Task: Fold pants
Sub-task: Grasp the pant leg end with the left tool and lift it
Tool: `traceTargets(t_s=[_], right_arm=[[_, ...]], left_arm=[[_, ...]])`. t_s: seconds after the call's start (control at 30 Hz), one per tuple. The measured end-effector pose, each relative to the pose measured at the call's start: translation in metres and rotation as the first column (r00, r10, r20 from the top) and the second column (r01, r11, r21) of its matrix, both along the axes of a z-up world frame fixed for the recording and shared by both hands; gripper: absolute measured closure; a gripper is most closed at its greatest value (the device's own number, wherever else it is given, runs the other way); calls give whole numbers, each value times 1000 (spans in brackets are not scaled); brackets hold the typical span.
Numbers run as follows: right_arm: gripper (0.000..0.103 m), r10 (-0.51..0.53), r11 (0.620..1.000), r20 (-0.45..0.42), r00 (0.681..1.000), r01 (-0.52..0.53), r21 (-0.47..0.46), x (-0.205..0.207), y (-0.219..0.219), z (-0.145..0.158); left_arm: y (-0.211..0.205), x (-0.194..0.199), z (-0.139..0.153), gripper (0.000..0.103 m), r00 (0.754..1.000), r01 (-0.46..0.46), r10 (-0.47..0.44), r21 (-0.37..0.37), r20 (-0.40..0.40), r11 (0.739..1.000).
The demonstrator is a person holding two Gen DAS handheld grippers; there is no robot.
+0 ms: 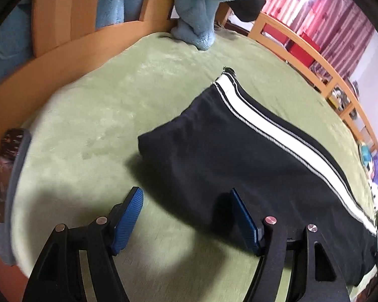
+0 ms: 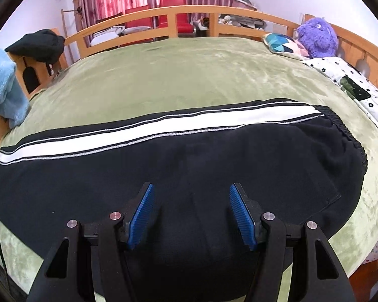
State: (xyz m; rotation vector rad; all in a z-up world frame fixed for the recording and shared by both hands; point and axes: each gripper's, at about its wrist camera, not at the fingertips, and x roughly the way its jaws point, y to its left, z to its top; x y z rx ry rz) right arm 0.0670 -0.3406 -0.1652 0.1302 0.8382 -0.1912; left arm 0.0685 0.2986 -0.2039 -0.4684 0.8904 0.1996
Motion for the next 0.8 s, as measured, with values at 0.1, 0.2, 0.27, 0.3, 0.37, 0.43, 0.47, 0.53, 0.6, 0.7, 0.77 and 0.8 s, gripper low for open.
traceTargets(t_s=[0.1,0.2,0.27,0.3,0.37,0.43,0.47,0.53,0.6,0.7,0.77,0.8], right_arm=[[42,-4,1000,-4,1000,4,-22,-8,6,5],[42,-19,1000,-19,1000,19,-24,-15,7,5],[42,-38,999,-30,999,37,-40,-18,8,4],[42,-47,998,-31,998,46,-45,-20,9,4],[42,-59,998,-32,998,58,-40,-21,10,3],[42,-71,997,-39,997,70,-28,-21,12,0],[42,-72,997,-42,997,71,-24,-21,12,-1],[42,-66,998,-47,997,66,-17,-18,15,-3],[42,-53,998,-50,997,52,-24,-16,21,-3],[42,-27,999,-35,999,26,-43,-15,31,1],[42,-16,999,-27,1000,15,-41,-17,34,5],[42,-14,999,-20,1000,13,-39,-19,35,8]], left_arm=[[7,9,-6,36,999,-17,19,-63,36,998],[13,19,-14,48,998,-12,20,-141,58,990],[15,26,-19,56,998,-21,31,-168,61,985],[15,29,-21,64,998,-22,33,-171,61,985],[16,33,-23,71,998,-29,39,-171,57,985],[20,35,-23,79,997,-29,42,-195,63,980],[22,35,-24,82,997,-27,42,-216,67,976],[24,33,-22,86,997,-19,37,-229,73,973],[23,29,-17,90,996,-13,33,-222,88,975],[16,24,-2,92,993,-7,28,-174,117,985],[8,22,11,94,990,-1,20,-136,138,991],[5,21,16,94,989,2,17,-130,150,991]])
